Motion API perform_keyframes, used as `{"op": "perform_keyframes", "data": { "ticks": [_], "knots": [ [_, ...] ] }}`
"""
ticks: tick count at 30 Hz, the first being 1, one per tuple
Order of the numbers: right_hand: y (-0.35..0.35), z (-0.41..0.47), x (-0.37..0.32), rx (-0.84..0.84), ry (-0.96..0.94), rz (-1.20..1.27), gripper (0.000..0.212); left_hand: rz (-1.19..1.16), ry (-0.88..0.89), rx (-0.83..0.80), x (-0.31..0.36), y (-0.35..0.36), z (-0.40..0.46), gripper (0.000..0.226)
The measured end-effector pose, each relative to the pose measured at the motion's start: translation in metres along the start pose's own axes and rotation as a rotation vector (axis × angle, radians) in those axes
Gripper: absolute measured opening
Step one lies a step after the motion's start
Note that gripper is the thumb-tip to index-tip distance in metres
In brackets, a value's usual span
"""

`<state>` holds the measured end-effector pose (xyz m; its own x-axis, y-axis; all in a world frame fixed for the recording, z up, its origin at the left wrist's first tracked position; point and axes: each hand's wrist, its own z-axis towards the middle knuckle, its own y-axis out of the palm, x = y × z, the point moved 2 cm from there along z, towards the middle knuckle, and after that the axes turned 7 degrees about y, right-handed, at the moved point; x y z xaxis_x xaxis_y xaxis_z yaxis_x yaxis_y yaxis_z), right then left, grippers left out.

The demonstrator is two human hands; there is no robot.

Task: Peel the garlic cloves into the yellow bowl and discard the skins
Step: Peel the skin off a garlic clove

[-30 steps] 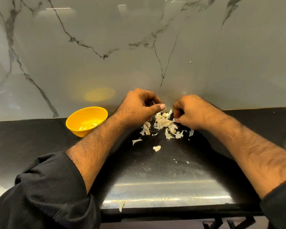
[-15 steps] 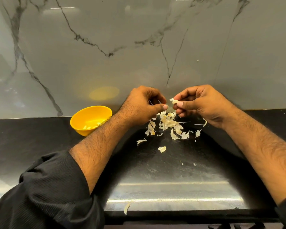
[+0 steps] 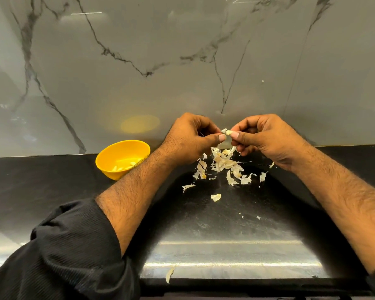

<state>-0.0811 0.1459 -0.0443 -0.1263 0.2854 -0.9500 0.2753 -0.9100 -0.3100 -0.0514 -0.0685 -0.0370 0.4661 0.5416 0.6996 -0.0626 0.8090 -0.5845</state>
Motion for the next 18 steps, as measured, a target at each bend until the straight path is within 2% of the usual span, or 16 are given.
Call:
{"op": "perform_keyframes", "data": {
  "ticks": [8,18],
  "knots": [
    [0.0030,-0.0007,-0.0015,0.053,-0.075,-0.131,0.014,-0.059,-0.039,-0.012,0.0003,0.0019,-0.0006,0.010],
    [0.0055,-0.0023,-0.0050,0.055,-0.114,-0.133,0.014,-0.083,-0.065,-0.022,0.0007,0.0052,-0.0027,0.007]
  ]
}}
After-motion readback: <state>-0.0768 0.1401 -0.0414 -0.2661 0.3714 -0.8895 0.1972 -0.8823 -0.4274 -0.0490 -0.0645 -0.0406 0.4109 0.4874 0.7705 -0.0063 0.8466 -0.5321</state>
